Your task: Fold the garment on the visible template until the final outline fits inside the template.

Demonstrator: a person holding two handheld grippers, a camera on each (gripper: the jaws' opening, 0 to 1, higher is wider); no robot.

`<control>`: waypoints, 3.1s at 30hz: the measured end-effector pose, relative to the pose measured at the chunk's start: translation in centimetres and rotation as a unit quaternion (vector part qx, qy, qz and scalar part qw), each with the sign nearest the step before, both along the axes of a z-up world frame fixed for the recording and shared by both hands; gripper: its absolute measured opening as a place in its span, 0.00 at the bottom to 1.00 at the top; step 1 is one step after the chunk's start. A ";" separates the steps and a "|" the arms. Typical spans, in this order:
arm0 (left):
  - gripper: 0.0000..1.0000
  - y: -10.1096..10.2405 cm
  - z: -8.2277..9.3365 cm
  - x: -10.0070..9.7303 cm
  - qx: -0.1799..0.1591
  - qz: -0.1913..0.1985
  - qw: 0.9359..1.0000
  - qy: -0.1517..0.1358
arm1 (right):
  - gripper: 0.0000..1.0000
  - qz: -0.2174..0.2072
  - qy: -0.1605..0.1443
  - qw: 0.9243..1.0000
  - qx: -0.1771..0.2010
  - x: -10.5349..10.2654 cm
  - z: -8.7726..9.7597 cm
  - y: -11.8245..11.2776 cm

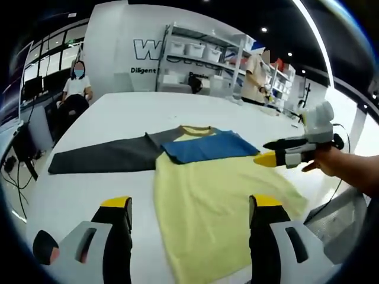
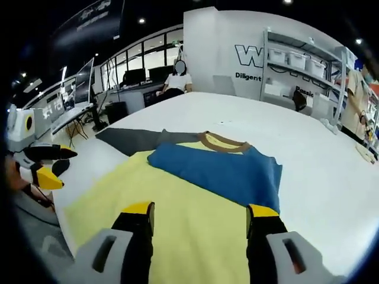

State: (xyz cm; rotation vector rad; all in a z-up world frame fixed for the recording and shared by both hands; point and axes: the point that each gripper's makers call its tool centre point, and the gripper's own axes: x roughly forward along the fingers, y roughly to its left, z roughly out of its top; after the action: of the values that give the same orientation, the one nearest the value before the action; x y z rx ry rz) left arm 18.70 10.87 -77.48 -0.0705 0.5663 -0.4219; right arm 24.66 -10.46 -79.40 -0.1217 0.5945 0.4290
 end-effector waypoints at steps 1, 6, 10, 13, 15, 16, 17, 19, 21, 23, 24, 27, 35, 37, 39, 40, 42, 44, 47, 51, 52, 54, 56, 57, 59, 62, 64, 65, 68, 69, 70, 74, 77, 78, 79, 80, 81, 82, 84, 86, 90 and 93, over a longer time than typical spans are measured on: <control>0.76 0.0 0.0 0.0 0.000 0.000 1.000 0.000 | 0.61 0.000 -0.001 1.000 0.001 -0.3 0.1 -0.1; 0.76 0.1 -0.1 -0.1 0.000 0.001 1.000 0.002 | 0.60 0.003 -0.004 1.000 -0.001 -2.0 0.5 -0.3; 0.76 0.0 -0.1 -0.1 0.001 0.001 1.000 0.002 | 0.59 0.008 -0.007 1.000 0.000 -3.1 1.0 -0.1; 0.76 0.1 0.0 -0.1 -0.001 0.002 1.000 0.002 | 0.58 0.009 -0.011 1.000 0.001 -3.8 1.1 -0.2; 0.76 0.2 0.2 -0.2 -0.003 0.005 1.000 0.001 | 0.58 0.008 -0.008 1.000 0.000 -4.0 0.7 -0.3; 0.76 0.2 0.2 -0.2 -0.005 0.006 1.000 0.002 | 0.58 0.008 -0.005 1.000 -0.003 -4.0 0.4 -0.4; 0.76 0.3 0.3 -0.2 -0.006 0.007 1.000 0.001 | 0.58 0.008 -0.004 1.000 -0.003 -4.0 0.4 -0.4; 0.76 0.5 0.3 -0.1 -0.005 0.008 1.000 0.002 | 0.57 0.008 -0.008 1.000 -0.003 -3.8 0.6 -0.5; 0.76 0.9 0.6 0.1 -0.009 0.014 1.000 0.003 | 0.57 0.007 -0.010 1.000 -0.001 -3.7 0.7 -0.4; 0.76 1.6 1.1 0.5 -0.008 0.020 1.000 -0.003 | 0.57 0.007 -0.011 1.000 0.000 -3.7 0.8 -0.4; 0.76 2.4 1.5 0.9 -0.003 0.027 1.000 -0.009 | 0.57 0.009 -0.010 1.000 -0.002 -3.7 0.7 -0.4; 0.76 4.5 2.0 2.0 -0.001 0.050 0.999 -0.017 | 0.57 0.010 -0.011 1.000 -0.002 -3.7 0.7 -0.4; 0.76 11.1 1.0 4.8 0.021 0.119 0.992 -0.020 | 0.56 0.010 -0.013 1.000 -0.002 -3.7 0.8 -0.5; 0.76 12.5 0.5 5.3 0.022 0.136 0.990 -0.015 | 0.56 0.009 -0.014 1.000 -0.002 -3.6 0.8 -0.5; 0.75 14.0 0.0 6.0 0.020 0.152 0.988 -0.013 | 0.56 0.010 -0.013 1.000 -0.003 -3.7 0.8 -0.5; 0.75 14.9 -0.3 6.5 0.023 0.163 0.986 -0.016 | 0.56 0.011 -0.013 1.000 -0.004 -3.7 0.8 -0.5; 0.75 16.1 -0.9 7.0 0.027 0.176 0.984 -0.014 | 0.56 0.012 -0.013 1.000 -0.004 -3.7 0.8 -0.4; 0.72 17.1 -1.6 7.4 0.014 0.196 0.981 -0.004 | 0.56 0.012 -0.013 1.000 -0.006 -3.7 0.7 -0.5; 0.70 18.6 -2.1 8.3 0.022 0.214 0.977 -0.013 | 0.56 0.010 -0.012 1.000 -0.007 -3.8 0.6 -0.7; 0.66 20.6 -3.2 9.4 0.008 0.248 0.969 -0.005 | 0.56 0.007 -0.012 1.000 -0.007 -3.7 0.6 -0.9; 0.64 20.7 -3.2 9.5 0.005 0.252 0.968 -0.007 | 0.55 0.007 -0.012 1.000 -0.007 -3.7 0.6 -0.9; 0.60 21.7 -3.5 9.9 -0.004 0.271 0.962 -0.007 | 0.55 0.007 -0.011 1.000 -0.009 -3.7 0.5 -0.9; 0.58 22.3 -3.4 10.4 -0.010 0.283 0.959 -0.013 | 0.55 0.008 -0.011 1.000 -0.012 -3.8 0.5 -0.9; 0.58 22.4 -3.4 10.5 -0.009 0.285 0.958 -0.015 | 0.55 0.009 -0.010 1.000 -0.013 -3.8 0.4 -0.9; 0.54 22.8 -3.4 10.8 -0.006 0.291 0.957 -0.015 | 0.55 0.009 -0.010 1.000 -0.014 -3.8 0.4 -0.9; 0.49 23.5 -3.8 11.3 -0.008 0.301 0.953 -0.013 | 0.54 0.009 -0.010 1.000 -0.014 -3.7 0.3 -1.0; 0.47 24.0 -4.0 11.6 -0.009 0.312 0.950 -0.015 | 0.54 0.010 -0.009 1.000 -0.016 -3.7 0.3 -1.0; 0.46 24.4 -4.0 11.8 -0.012 0.319 0.947 -0.019 | 0.53 0.010 -0.009 1.000 -0.015 -3.7 0.3 -0.9; 0.43 25.1 -4.7 12.0 -0.012 0.333 0.943 -0.011 | 0.53 0.011 -0.009 1.000 -0.015 -3.7 0.3 -0.9; 0.43 25.3 -4.9 12.2 -0.014 0.337 0.941 -0.010 | 0.53 0.011 -0.009 1.000 -0.016 -3.7 0.3 -0.9; 0.43 25.2 -4.9 12.1 -0.018 0.340 0.940 -0.011 | 0.53 0.011 -0.009 1.000 -0.015 -3.7 0.2 -0.9; 0.41 25.0 -5.1 12.4 -0.016 0.349 0.937 -0.010 | 0.52 0.010 -0.007 1.000 -0.017 -3.7 0.1 -1.0; 0.40 24.9 -5.1 12.5 -0.018 0.354 0.935 -0.009 | 0.52 0.011 -0.006 1.000 -0.018 -3.6 0.0 -0.9; 0.40 25.0 -5.0 12.6 -0.017 0.357 0.934 -0.013 | 0.52 0.012 -0.006 1.000 -0.018 -3.6 0.0 -0.9; 0.40 25.1 -5.1 12.7 -0.014 0.358 0.933 -0.013 | 0.52 0.012 -0.006 1.000 -0.018 -3.6 0.0 -0.9; 0.41 25.1 -5.2 12.7 -0.012 0.359 0.933 -0.012 | 0.51 0.012 -0.007 1.000 -0.018 -3.5 0.0 -0.9; 0.40 25.0 -5.5 12.7 -0.011 0.360 0.933 -0.006 | 0.51 0.012 -0.008 1.000 -0.018 -3.5 0.1 -0.9; 0.40 25.1 -5.7 12.6 -0.014 0.363 0.932 -0.001 | 0.51 0.011 -0.009 1.000 -0.017 -3.4 0.1 -1.0; 0.40 25.3 -5.9 12.7 -0.020 0.368 0.930 0.002 | 0.50 0.009 -0.010 1.000 -0.018 -3.3 0.2 -1.1; 0.40 25.5 -6.1 12.8 -0.020 0.370 0.929 0.003 | 0.50 0.008 -0.012 1.000 -0.019 -3.2 0.2 -1.2; 0.40 25.7 -6.3 13.1 -0.026 0.374 0.927 0.005 | 0.49 0.010 -0.012 1.000 -0.022 -3.2 0.2 -1.2; 0.39 26.0 -6.5 13.5 -0.030 0.380 0.924 0.004 | 0.49 0.013 -0.015 0.999 -0.026 -3.2 0.2 -1.0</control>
State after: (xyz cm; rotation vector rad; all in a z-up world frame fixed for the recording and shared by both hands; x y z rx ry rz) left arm 32.18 36.88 -83.93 -0.3386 0.4909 0.3206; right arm 21.50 -11.49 -79.20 -0.1853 0.5761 0.4366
